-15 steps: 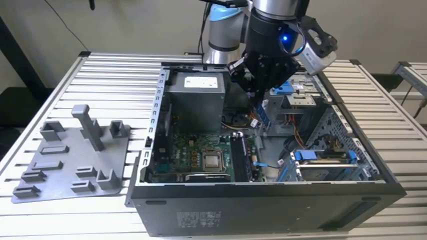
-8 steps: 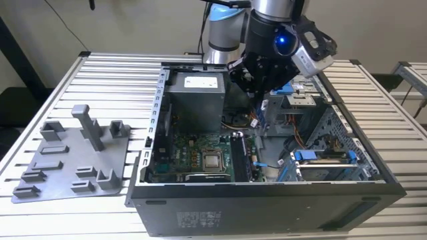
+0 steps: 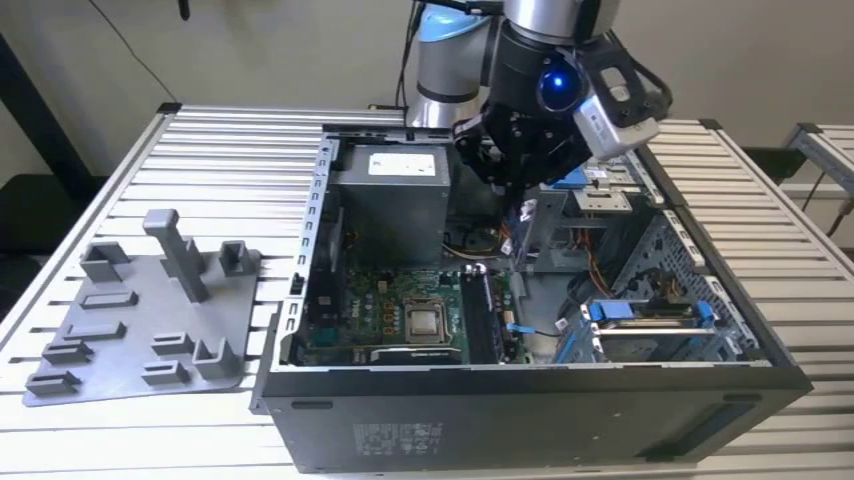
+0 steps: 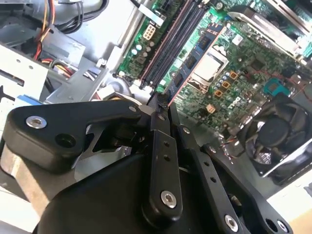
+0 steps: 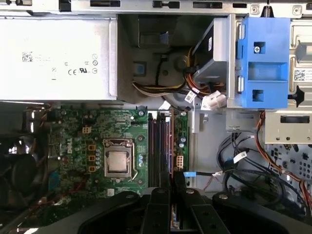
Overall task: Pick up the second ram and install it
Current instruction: 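Insert the second ram into the second slot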
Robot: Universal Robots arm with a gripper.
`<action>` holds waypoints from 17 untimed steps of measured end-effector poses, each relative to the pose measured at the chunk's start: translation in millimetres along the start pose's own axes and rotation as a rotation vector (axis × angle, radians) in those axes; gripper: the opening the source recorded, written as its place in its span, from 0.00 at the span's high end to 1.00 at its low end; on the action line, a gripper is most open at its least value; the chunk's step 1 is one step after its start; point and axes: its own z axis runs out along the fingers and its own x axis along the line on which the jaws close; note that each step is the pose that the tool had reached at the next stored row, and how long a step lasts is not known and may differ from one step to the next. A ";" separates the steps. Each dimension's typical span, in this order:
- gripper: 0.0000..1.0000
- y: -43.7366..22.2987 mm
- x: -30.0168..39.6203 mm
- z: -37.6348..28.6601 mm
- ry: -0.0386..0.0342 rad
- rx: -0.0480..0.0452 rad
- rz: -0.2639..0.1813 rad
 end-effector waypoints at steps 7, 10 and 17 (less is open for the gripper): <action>0.86 0.0 0.3 1.2 0.0016 0.0005 0.035; 0.86 0.1 0.4 1.7 0.0016 0.0006 0.037; 0.86 0.1 1.4 3.0 0.0013 0.0006 0.046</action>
